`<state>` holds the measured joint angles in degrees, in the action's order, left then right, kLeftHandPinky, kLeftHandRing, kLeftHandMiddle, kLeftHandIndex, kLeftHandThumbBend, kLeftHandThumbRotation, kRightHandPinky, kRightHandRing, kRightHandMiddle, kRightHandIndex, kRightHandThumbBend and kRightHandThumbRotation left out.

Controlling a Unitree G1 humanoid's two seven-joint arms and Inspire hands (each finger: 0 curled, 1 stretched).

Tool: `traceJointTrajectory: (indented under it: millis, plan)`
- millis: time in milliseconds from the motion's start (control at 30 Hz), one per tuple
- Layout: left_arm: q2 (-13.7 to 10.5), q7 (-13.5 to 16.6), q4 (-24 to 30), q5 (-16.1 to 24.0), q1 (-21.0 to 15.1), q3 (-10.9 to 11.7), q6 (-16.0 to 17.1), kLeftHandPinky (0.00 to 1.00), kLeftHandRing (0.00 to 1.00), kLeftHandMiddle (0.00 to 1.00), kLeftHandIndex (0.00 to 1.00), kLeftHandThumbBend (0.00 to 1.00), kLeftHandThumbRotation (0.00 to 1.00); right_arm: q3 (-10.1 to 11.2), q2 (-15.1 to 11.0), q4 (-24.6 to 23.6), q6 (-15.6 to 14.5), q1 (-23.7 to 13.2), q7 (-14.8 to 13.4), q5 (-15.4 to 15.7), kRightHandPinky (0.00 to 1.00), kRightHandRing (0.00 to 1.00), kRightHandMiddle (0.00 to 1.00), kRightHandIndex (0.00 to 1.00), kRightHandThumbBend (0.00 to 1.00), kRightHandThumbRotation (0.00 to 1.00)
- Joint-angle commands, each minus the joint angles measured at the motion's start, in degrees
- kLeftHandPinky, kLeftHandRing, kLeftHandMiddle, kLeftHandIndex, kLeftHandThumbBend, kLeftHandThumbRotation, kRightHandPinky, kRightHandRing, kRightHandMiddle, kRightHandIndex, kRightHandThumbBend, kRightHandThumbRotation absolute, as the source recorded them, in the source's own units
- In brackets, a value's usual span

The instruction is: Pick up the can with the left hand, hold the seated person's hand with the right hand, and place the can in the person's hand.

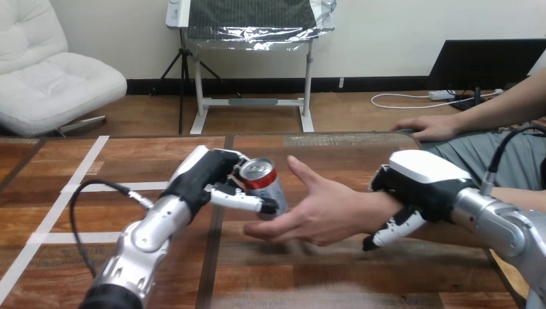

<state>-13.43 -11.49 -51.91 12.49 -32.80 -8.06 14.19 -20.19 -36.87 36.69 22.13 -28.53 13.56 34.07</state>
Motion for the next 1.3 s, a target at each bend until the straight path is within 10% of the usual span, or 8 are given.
traceJointTrajectory:
  millis: [0, 1267]
  plan:
    - [0.87, 0.18, -0.56, 0.11, -8.43, 0.00, 2.03, 0.37, 0.41, 0.45, 0.47, 0.66, 0.00, 0.47, 4.99, -1.43, -0.96, 2.12, 0.65, -3.75, 0.21, 0.26, 0.31, 0.31, 0.78, 0.31]
    - [5.76, 0.16, -6.67, 2.41, -15.83, -1.93, 2.46, 0.34, 0.41, 0.46, 0.47, 0.62, 0.00, 0.79, 7.89, -3.73, -1.90, 2.91, 0.63, -4.80, 0.18, 0.23, 0.29, 0.29, 0.82, 0.31]
